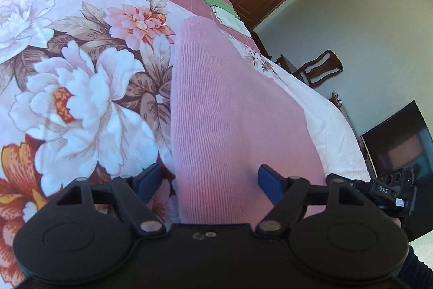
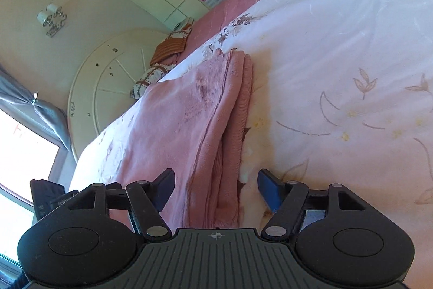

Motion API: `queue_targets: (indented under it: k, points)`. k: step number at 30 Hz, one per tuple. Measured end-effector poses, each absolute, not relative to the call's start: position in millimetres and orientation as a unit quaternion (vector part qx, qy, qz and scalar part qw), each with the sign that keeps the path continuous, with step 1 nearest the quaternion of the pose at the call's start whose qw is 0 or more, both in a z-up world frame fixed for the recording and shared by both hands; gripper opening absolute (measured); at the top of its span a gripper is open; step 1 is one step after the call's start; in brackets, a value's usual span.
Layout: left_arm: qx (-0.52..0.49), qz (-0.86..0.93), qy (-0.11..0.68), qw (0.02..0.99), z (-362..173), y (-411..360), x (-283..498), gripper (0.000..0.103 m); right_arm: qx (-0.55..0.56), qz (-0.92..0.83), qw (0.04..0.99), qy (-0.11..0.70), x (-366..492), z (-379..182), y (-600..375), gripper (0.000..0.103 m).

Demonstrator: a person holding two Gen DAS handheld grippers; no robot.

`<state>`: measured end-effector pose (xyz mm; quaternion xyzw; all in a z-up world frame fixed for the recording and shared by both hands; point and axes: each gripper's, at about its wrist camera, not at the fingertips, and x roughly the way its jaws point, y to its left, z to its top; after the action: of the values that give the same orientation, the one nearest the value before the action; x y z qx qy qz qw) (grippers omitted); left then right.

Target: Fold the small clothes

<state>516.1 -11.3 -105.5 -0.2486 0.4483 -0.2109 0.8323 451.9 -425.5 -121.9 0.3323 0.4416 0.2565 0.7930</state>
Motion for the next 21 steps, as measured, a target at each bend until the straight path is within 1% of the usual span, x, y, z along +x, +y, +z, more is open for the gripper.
queue_targets:
  k: [3, 5, 7, 8, 9, 10, 15, 17, 18, 19, 20, 21]
  points:
    - [-0.237, -0.213, 0.451, 0.834, -106, -20, 526, 0.074, 0.321, 0.272, 0.785, 0.454, 468, -121, -414, 0.066]
    - [-0.228, -0.209, 0.454, 0.835, -105, -26, 532, 0.069, 0.314, 0.279, 0.782, 0.46, 478, -118, -406, 0.063]
    - [-0.22, -0.206, 0.458, 0.836, -104, -30, 535, 0.063, 0.306, 0.282, 0.781, 0.465, 487, -123, -399, 0.052]
    - [-0.214, -0.206, 0.46, 0.837, -103, -30, 535, 0.063, 0.3, 0.281, 0.784, 0.465, 488, -122, -398, 0.049]
    - [-0.21, -0.206, 0.461, 0.837, -103, -31, 535, 0.063, 0.295, 0.278, 0.786, 0.466, 487, -121, -398, 0.042]
    - [-0.206, -0.206, 0.46, 0.839, -103, -32, 534, 0.063, 0.289, 0.277, 0.789, 0.466, 485, -121, -400, 0.039]
    - [-0.161, -0.197, 0.453, 0.854, -100, -49, 533, 0.068, 0.274, 0.27, 0.804, 0.454, 477, -124, -400, 0.038]
    - [-0.135, -0.191, 0.452, 0.861, -96, -60, 534, 0.064, 0.265, 0.26, 0.811, 0.452, 480, -122, -389, 0.038]
    - [-0.127, -0.193, 0.451, 0.862, -94, -64, 534, 0.056, 0.256, 0.255, 0.816, 0.452, 483, -120, -384, 0.038]
    - [-0.12, -0.193, 0.451, 0.863, -93, -66, 535, 0.051, 0.236, 0.247, 0.825, 0.451, 484, -117, -374, 0.033]
    - [-0.111, -0.191, 0.45, 0.865, -90, -68, 535, 0.049, 0.213, 0.241, 0.833, 0.45, 483, -115, -366, 0.028]
    - [-0.102, -0.19, 0.447, 0.868, -88, -70, 534, 0.046, 0.184, 0.236, 0.844, 0.446, 481, -111, -357, 0.026]
